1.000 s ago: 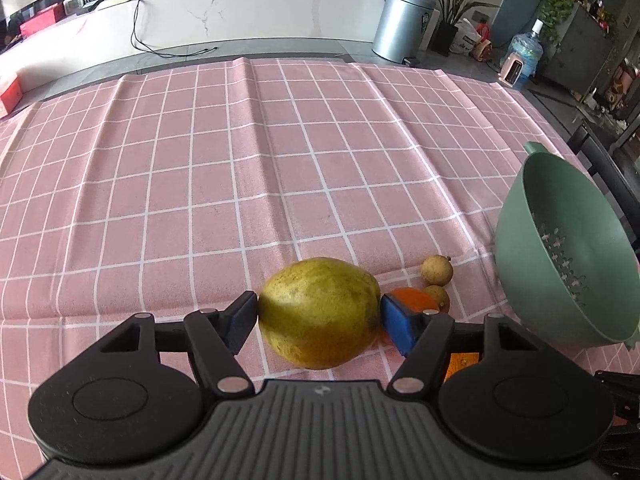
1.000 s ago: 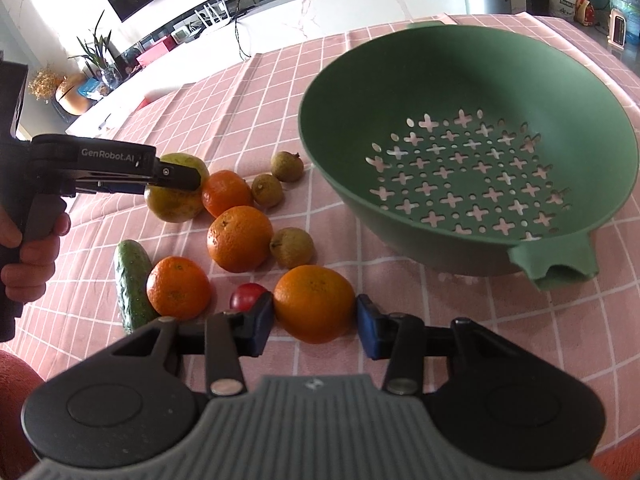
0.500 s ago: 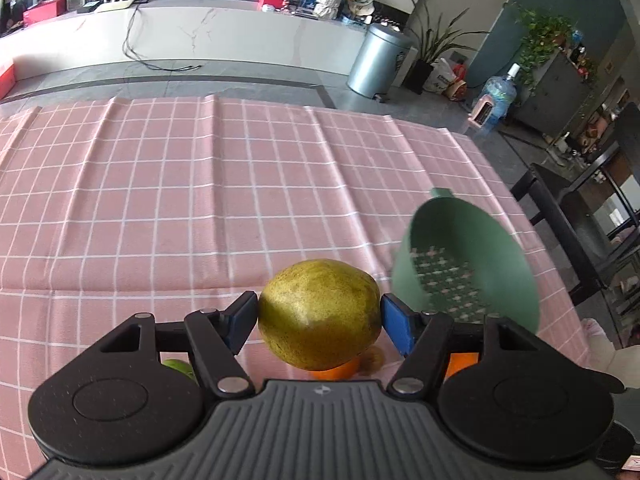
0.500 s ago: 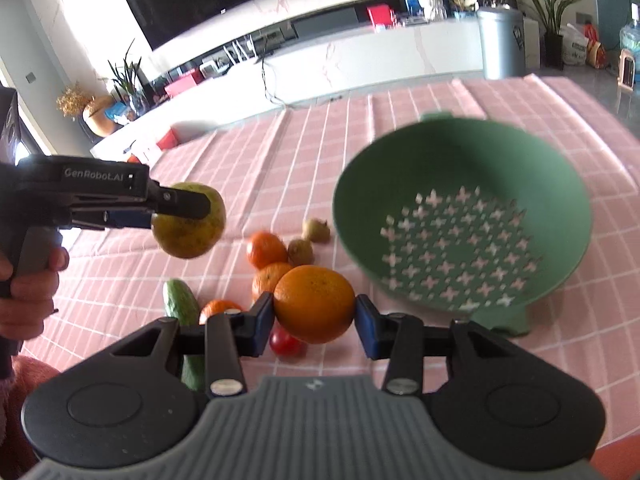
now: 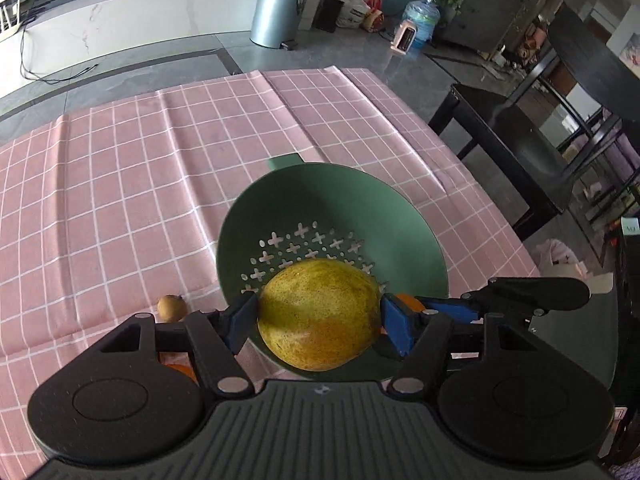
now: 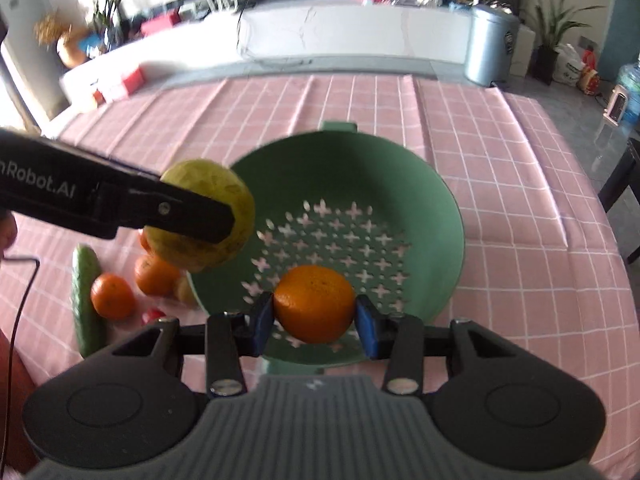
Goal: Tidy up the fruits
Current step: 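Carry the pear and the orange into the green colander with both tools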
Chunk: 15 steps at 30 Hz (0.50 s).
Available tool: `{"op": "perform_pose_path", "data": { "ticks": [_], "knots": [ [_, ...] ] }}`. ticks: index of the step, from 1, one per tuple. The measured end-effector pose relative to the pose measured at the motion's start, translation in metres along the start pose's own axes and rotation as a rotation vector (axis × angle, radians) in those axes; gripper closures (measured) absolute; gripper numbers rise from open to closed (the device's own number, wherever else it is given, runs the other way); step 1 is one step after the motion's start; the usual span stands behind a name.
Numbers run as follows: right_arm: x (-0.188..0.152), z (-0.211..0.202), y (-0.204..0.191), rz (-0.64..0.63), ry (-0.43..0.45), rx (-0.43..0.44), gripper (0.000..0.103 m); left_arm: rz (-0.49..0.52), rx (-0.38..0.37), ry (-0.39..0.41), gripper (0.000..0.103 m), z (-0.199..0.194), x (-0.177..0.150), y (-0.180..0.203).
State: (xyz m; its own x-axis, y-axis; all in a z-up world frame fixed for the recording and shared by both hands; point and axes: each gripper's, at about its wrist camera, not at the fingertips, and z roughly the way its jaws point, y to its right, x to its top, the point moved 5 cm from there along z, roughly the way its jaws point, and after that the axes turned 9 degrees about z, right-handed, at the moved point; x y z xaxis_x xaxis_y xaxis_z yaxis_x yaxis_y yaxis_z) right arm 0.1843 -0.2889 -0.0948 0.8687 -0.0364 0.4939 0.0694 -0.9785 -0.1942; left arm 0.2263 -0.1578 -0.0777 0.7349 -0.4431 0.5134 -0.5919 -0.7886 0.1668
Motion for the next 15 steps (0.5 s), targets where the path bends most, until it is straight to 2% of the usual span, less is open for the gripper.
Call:
{"op": "perform_pose_path", "data": {
  "ticks": [6,15],
  "knots": [
    [-0.003,0.022,0.01,-0.096,-0.111,0.012,0.063,0.136,0.019,-0.117,0.026,0.027,0.006,0.015],
    [0.002,0.038,0.002,-0.211,-0.181,0.023,0.063,0.218,0.084,-0.243,0.026,0.05,0.007,0.013]
  ]
}}
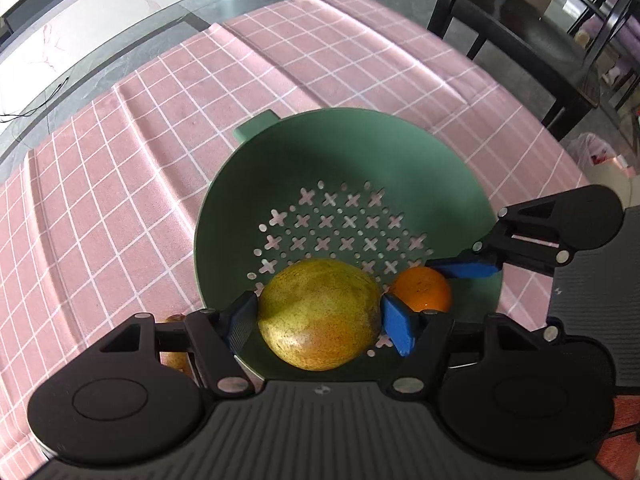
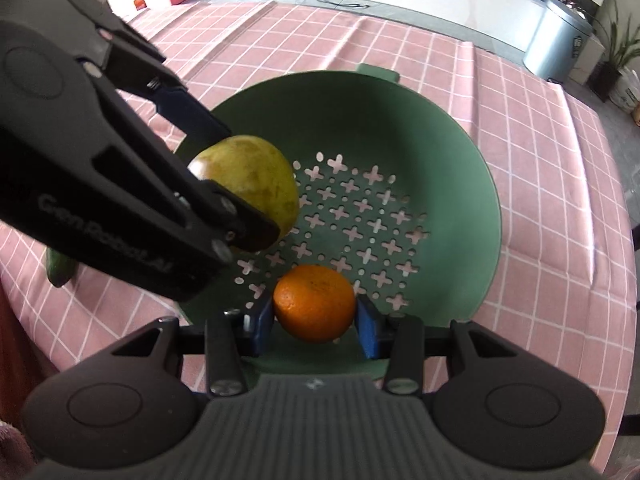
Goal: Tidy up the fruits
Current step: 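Carry the pear and the orange into the green colander with both tools, then open both tools to release the fruit and lift them out of the colander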
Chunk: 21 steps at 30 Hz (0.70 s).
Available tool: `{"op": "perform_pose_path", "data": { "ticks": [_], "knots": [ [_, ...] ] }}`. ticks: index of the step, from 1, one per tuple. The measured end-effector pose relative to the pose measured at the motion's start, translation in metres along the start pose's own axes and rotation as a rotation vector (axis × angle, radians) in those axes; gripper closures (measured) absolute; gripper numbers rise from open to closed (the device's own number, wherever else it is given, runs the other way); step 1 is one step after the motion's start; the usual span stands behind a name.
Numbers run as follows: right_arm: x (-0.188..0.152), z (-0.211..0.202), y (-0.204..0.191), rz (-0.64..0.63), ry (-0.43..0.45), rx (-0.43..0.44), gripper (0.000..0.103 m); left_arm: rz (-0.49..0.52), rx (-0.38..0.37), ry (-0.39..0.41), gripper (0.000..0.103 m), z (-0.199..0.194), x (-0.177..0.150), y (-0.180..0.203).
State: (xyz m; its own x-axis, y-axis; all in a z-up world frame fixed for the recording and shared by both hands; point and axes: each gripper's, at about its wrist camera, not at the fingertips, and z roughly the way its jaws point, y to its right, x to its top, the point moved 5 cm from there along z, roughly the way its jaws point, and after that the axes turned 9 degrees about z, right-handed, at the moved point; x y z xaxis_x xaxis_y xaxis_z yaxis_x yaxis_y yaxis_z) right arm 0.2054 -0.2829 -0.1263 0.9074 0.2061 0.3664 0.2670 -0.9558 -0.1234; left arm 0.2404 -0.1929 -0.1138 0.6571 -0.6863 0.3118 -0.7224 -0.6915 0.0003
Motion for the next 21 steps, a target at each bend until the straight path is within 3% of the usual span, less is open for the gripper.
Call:
{"op": "perform_pose_path", "data": {
  "ticks": [7,21],
  "knots": [
    [0.004,0.002,-0.002,-0.019,-0.045,0.007,0.062,0.042,0.037,-0.066,0.025,0.015,0.0,0.003],
    [0.007,0.007,-0.002,-0.041,-0.076,0.008,0.062,0.036,0.043,-0.115,0.024,0.035,0.008,0.007]
  ]
}}
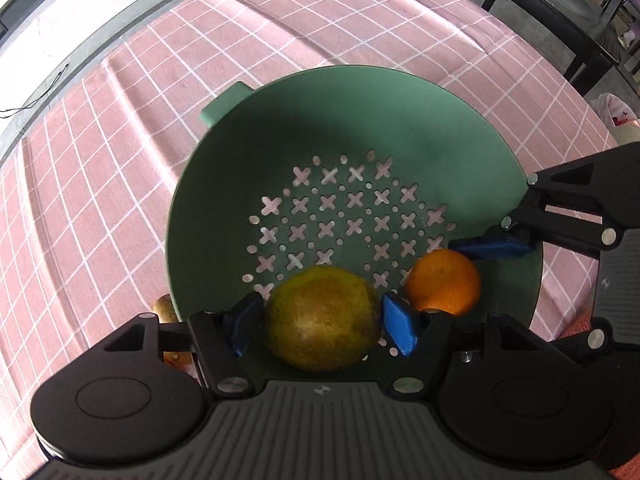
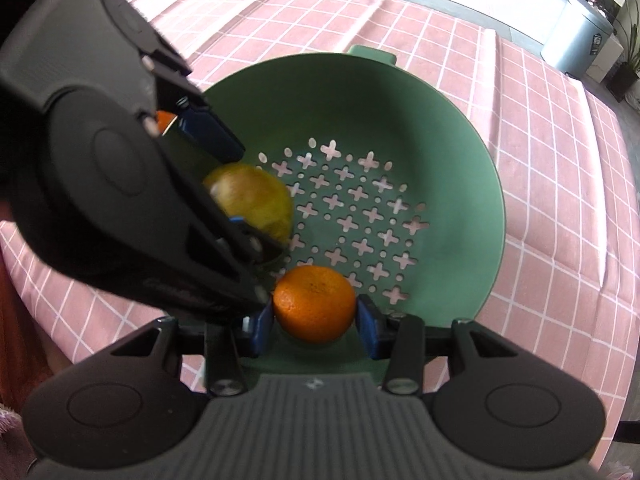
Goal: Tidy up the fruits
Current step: 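Open both tools to release the fruit and lift them out of the colander, then grasp the green cucumber with the left tool while the right tool grasps an orange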
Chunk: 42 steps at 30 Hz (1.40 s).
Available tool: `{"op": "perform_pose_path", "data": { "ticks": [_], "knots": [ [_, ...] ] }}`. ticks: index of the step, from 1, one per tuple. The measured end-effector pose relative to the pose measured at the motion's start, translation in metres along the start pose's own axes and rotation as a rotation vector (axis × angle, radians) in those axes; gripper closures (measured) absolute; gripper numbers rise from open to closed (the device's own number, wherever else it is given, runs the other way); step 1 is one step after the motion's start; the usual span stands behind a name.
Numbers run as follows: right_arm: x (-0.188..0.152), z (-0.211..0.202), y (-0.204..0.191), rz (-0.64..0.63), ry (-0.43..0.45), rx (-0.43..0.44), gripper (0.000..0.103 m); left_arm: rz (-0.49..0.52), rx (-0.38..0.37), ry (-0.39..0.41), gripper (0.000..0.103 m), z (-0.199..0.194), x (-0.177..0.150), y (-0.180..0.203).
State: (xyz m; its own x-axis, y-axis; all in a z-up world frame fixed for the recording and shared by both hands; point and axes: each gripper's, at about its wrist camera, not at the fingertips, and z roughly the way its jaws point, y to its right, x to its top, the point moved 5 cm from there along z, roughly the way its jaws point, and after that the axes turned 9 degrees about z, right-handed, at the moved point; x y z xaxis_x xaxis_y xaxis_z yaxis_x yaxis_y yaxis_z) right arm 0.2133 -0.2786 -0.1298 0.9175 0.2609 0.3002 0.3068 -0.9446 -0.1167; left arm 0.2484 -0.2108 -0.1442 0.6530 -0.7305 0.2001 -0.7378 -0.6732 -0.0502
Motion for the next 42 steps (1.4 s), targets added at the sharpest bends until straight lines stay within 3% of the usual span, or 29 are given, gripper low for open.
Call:
{"op": "perform_pose_path", "data": {
  "ticks": [3,5,8,11,25,33,42],
  "knots": [
    [0.004,0.0,0.001,0.012,0.002,0.003,0.06,-0.001,0.007,0.015,0.023,-0.005,0.004,-0.002],
    [0.005,-0.005,0.001,0.015,0.018,0.002,0.051,-0.018,0.018,0.036,0.023,-0.011,0.003,-0.003],
    [0.005,-0.016,0.0,0.023,0.055,-0.003,0.05,-0.041,0.026,0.091,0.023,-0.029,-0.003,-0.007],
    [0.002,-0.026,-0.003,0.056,0.11,-0.016,0.038,-0.056,0.04,0.147,0.023,-0.048,-0.011,-0.009],
    [-0.017,-0.06,-0.041,0.297,0.382,-0.021,0.034,-0.187,0.134,0.337,0.023,-0.127,-0.078,-0.032],
    [-0.029,-0.071,-0.076,0.378,0.528,-0.006,0.034,-0.364,0.12,0.317,0.024,-0.13,-0.132,-0.06],
    [-0.027,-0.066,-0.115,0.313,0.533,0.05,0.035,-0.587,0.049,0.243,0.026,-0.101,-0.175,-0.095]
  ]
}}
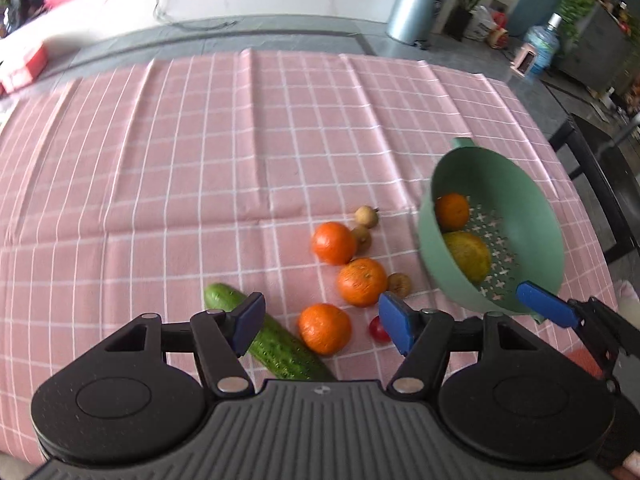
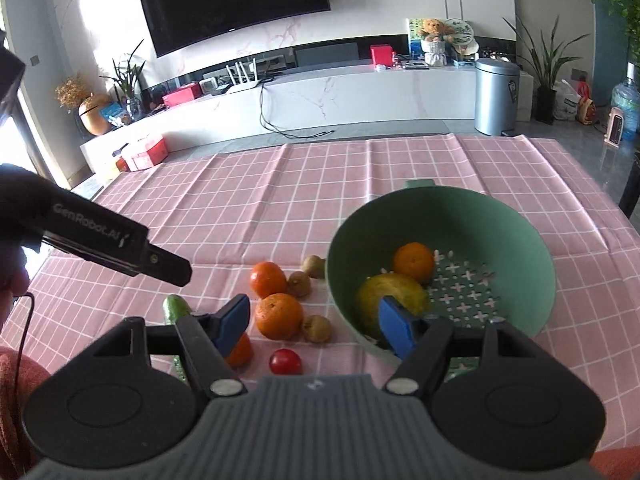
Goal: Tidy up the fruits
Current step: 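Grasp the green cucumber with the left tool while the right tool grasps an orange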
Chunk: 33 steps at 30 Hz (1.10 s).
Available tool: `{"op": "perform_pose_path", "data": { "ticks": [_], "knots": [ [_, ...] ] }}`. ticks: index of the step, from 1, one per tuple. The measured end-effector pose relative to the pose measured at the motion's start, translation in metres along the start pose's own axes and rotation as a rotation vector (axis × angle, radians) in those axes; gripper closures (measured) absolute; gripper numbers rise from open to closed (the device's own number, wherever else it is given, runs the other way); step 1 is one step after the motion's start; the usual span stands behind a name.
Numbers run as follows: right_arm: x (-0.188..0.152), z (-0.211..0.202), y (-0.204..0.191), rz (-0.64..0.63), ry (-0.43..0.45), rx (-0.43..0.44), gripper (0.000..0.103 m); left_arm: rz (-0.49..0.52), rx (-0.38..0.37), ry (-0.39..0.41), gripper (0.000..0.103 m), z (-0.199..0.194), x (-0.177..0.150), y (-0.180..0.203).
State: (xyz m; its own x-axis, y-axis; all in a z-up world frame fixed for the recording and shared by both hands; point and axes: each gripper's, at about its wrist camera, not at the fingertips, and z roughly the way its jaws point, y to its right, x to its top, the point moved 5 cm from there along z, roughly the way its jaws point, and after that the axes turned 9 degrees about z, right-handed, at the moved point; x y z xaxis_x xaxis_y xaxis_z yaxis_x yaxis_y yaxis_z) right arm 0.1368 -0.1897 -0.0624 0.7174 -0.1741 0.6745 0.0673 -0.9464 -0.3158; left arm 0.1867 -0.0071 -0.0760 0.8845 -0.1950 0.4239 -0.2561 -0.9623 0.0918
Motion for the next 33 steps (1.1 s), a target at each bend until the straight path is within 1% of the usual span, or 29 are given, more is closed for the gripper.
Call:
{"op": "perform_pose_path", "data": {
  "ticks": [2,4,7,12,16,19,21,24,27,28,30,33],
  "knots": [
    [-0.004,0.005,-0.009,-0.023,-0.021,0.019,0.042,-0.037,0.015,-0.021,0.026,0.009,-0.004,-0.007],
    [-0.007,0.012,-0.015,-0.04,-0.044,0.03,0.047,-0.076,0.036,-0.048,0.026,0.018,-0.009,-0.015],
    [-0.014,0.023,-0.024,-0.058,-0.08,0.038,0.056,-0.147,0.043,-0.082,0.026,0.031,-0.017,-0.027],
    [-0.027,0.046,-0.036,-0.084,-0.138,0.062,0.058,-0.25,0.036,-0.101,0.027,0.047,-0.029,-0.04],
    [-0.032,0.061,-0.045,-0.096,-0.177,0.071,0.059,-0.288,0.04,-0.112,0.027,0.055,-0.034,-0.043],
    [-0.034,0.067,-0.048,-0.096,-0.19,0.077,0.059,-0.344,-0.003,-0.118,0.031,0.064,-0.038,-0.044],
    [-0.036,0.07,-0.048,-0.1,-0.196,0.077,0.059,-0.378,-0.008,-0.094,0.031,0.065,-0.04,-0.046],
    [-0.037,0.076,-0.048,-0.096,-0.209,0.077,0.059,-0.396,-0.002,-0.075,0.033,0.065,-0.04,-0.049],
    [-0.039,0.082,-0.046,-0.086,-0.224,0.076,0.058,-0.42,-0.003,-0.061,0.045,0.064,-0.042,-0.054],
    [-0.039,0.084,-0.047,-0.079,-0.228,0.079,0.058,-0.421,0.016,-0.066,0.06,0.064,-0.043,-0.058],
    [-0.04,0.085,-0.047,-0.071,-0.233,0.084,0.058,-0.425,-0.005,-0.064,0.062,0.063,-0.044,-0.06],
    [-0.04,0.086,-0.05,-0.065,-0.231,0.1,0.058,-0.415,-0.006,-0.068,0.064,0.061,-0.044,-0.06]
  ]
}}
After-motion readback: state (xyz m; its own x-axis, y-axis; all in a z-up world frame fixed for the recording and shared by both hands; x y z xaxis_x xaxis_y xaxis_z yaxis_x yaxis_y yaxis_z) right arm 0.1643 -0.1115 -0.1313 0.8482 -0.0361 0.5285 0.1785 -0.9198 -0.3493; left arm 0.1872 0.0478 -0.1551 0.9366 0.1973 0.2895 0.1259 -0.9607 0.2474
